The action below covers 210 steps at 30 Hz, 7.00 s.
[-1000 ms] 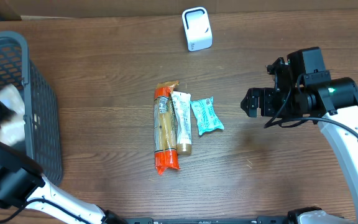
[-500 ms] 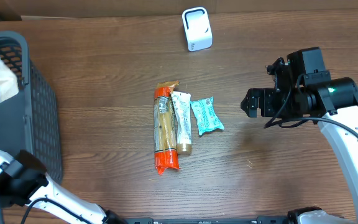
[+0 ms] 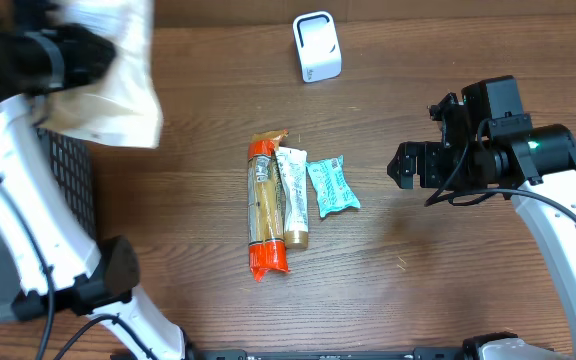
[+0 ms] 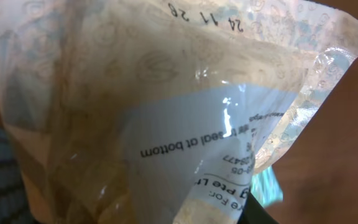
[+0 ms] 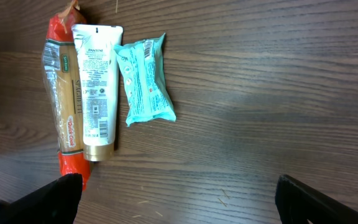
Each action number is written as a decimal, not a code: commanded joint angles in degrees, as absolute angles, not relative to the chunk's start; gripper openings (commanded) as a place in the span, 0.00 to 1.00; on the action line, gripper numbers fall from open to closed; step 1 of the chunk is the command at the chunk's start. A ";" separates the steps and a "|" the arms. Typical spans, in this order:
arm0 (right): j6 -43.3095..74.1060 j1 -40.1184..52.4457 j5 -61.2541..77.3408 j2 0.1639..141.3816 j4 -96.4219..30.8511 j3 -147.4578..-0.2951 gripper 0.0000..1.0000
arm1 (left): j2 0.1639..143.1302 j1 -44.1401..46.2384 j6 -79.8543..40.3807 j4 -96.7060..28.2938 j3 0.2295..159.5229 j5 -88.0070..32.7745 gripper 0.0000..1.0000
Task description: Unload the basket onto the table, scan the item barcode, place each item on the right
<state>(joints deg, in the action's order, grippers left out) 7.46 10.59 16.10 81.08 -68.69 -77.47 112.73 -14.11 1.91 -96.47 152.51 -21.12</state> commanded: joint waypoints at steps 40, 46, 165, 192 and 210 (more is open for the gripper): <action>7.05 10.87 16.14 81.03 -67.24 -78.72 1.00 | 90.43 -2.46 -10.24 -78.26 95.39 -10.68 1.00; 7.07 10.87 16.14 81.06 -66.76 -78.72 1.00 | 86.30 -8.99 -7.25 -82.54 94.00 -9.67 1.00; -5.82 12.27 28.34 117.45 -70.63 -98.02 0.50 | 69.67 -21.93 14.17 -64.45 72.90 -21.89 0.99; 30.33 7.35 13.69 98.72 -62.92 -79.37 0.76 | 69.67 -21.93 14.17 -64.42 72.90 -21.89 0.99; 46.83 9.50 23.24 93.69 -32.45 -49.67 0.74 | 69.67 -21.93 14.17 -64.45 72.90 -21.89 0.99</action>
